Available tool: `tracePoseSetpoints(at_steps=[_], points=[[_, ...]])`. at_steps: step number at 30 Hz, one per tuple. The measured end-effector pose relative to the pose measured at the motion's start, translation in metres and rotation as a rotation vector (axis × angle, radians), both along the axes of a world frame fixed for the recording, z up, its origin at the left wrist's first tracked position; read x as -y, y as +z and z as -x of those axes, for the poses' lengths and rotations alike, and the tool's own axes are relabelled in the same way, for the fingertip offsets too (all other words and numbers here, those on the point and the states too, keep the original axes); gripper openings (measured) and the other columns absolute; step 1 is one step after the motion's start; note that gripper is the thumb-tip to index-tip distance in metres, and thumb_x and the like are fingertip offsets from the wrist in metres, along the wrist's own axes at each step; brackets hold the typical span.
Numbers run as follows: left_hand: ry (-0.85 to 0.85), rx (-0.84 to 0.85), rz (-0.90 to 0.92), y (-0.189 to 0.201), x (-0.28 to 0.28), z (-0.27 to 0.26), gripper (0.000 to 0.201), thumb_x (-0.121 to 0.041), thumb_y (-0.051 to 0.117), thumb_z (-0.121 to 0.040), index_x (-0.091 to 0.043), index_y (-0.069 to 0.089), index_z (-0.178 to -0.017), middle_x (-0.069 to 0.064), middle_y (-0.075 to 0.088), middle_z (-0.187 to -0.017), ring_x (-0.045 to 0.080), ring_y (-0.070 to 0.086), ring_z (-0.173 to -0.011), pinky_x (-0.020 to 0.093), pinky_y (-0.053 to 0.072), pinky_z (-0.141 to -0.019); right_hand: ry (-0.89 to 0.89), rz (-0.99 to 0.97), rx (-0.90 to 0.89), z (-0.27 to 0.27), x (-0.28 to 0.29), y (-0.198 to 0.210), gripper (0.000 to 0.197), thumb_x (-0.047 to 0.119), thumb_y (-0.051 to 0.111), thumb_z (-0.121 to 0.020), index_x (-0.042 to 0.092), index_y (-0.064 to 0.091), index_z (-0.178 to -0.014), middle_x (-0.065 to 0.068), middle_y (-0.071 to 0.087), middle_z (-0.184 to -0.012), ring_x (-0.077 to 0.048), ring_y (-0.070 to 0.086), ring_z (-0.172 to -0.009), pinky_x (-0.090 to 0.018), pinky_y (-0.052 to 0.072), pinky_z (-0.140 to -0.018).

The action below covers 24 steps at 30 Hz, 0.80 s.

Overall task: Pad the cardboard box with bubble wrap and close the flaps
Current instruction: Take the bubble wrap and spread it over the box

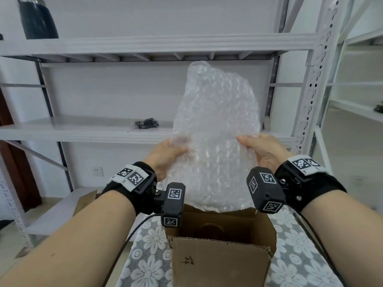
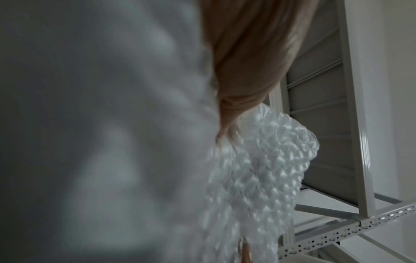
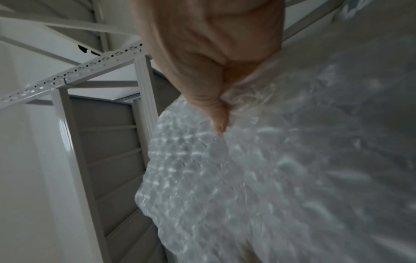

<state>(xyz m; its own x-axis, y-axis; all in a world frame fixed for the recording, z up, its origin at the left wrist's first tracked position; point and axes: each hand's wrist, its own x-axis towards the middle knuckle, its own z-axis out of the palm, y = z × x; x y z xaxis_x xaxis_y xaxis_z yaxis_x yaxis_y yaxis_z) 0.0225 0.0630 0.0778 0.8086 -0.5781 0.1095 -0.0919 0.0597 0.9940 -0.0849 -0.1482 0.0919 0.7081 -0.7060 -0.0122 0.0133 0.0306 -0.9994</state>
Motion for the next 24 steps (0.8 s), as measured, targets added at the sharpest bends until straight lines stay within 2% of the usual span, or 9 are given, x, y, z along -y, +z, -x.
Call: tracePoseSetpoints(at_steps=[2, 4, 7, 10, 12, 15, 17, 20, 24], points=[[0.055, 0.0, 0.03, -0.003, -0.001, -0.006, 0.025, -0.003, 0.053, -0.092, -0.011, 0.06, -0.115, 0.002, 0.065, -0.091, 0.012, 0.061, -0.072, 0.021, 0.05, -0.058, -0.028, -0.01, 0.042, 0.0, 0.007, -0.002, 0.052, 0.011, 0.076, -0.075, 0.001, 0.057, -0.122, -0.003, 0.069, -0.098, -0.019, 0.065, -0.096, -0.041, 0.047, -0.1], [0.069, -0.024, 0.065, -0.005, -0.003, -0.01, 0.02, -0.001, 0.051, -0.093, -0.009, 0.059, -0.109, 0.001, 0.065, -0.099, 0.008, 0.061, -0.067, 0.014, 0.05, -0.05, -0.016, -0.003, 0.058, 0.001, 0.013, -0.002, 0.032, 0.012, 0.075, -0.076, 0.007, 0.065, -0.106, -0.002, 0.069, -0.091, -0.018, 0.063, -0.092, -0.039, 0.047, -0.098], [0.082, -0.035, 0.071, -0.009, -0.002, -0.014, 0.016, 0.0, 0.051, -0.093, -0.008, 0.058, -0.105, 0.001, 0.061, -0.111, 0.009, 0.058, -0.071, 0.012, 0.05, -0.049, 0.043, -0.029, 0.04, 0.002, 0.016, -0.005, 0.024, 0.016, 0.076, -0.074, 0.012, 0.068, -0.097, -0.003, 0.068, -0.086, -0.021, 0.064, -0.087, -0.039, 0.053, -0.082], [0.135, -0.018, 0.077, -0.013, -0.001, -0.018, 0.014, -0.002, 0.052, -0.093, -0.013, 0.061, -0.095, -0.001, 0.062, -0.098, 0.009, 0.056, -0.069, 0.012, 0.049, -0.047, 0.067, -0.045, 0.032, 0.003, 0.017, -0.008, 0.011, 0.021, 0.074, -0.078, 0.015, 0.068, -0.084, -0.003, 0.069, -0.084, -0.021, 0.064, -0.082, -0.034, 0.052, -0.073], [0.175, -0.022, 0.084, -0.016, -0.001, -0.021, 0.015, -0.003, 0.052, -0.093, -0.015, 0.06, -0.09, -0.002, 0.062, -0.086, 0.011, 0.054, -0.068, 0.018, 0.051, -0.056, 0.09, -0.03, 0.039, 0.005, 0.013, -0.008, 0.011, 0.024, 0.072, -0.081, 0.013, 0.069, -0.079, -0.003, 0.069, -0.084, -0.02, 0.063, -0.079, -0.032, 0.052, -0.072], [0.261, -0.005, 0.084, -0.022, -0.001, -0.028, 0.013, -0.006, 0.054, -0.093, -0.016, 0.061, -0.089, -0.001, 0.058, -0.075, 0.014, 0.051, -0.068, 0.033, 0.045, -0.077, 0.14, -0.066, 0.089, 0.008, 0.01, -0.008, 0.013, 0.017, 0.066, -0.086, 0.01, 0.067, -0.076, -0.002, 0.071, -0.068, -0.016, 0.065, -0.063, -0.024, 0.053, -0.053], [0.326, 0.027, 0.095, -0.024, -0.002, -0.029, 0.013, -0.008, 0.054, -0.093, -0.015, 0.062, -0.099, -0.002, 0.057, -0.074, 0.012, 0.05, -0.067, 0.029, 0.044, -0.073, 0.167, -0.111, 0.16, 0.008, 0.009, -0.009, 0.007, 0.007, 0.062, -0.088, 0.005, 0.066, -0.083, -0.002, 0.072, -0.061, -0.014, 0.067, -0.061, -0.018, 0.055, -0.05], [0.373, 0.068, 0.114, -0.026, -0.003, -0.03, 0.015, -0.009, 0.054, -0.093, -0.017, 0.06, -0.104, -0.001, 0.058, -0.075, 0.012, 0.05, -0.069, 0.025, 0.043, -0.068, 0.152, -0.133, 0.227, 0.009, 0.008, -0.008, 0.005, 0.001, 0.065, -0.084, 0.005, 0.063, -0.088, -0.002, 0.073, -0.064, -0.009, 0.07, -0.058, -0.018, 0.058, -0.058], [0.366, 0.088, 0.13, -0.029, -0.003, -0.03, 0.014, -0.01, 0.055, -0.092, -0.02, 0.06, -0.1, 0.0, 0.056, -0.069, 0.01, 0.051, -0.071, 0.026, 0.041, -0.079, 0.124, -0.145, 0.271, 0.011, 0.011, -0.009, 0.009, 0.006, 0.07, -0.08, 0.007, 0.066, -0.087, -0.001, 0.072, -0.061, -0.007, 0.068, -0.053, -0.016, 0.056, -0.054]])
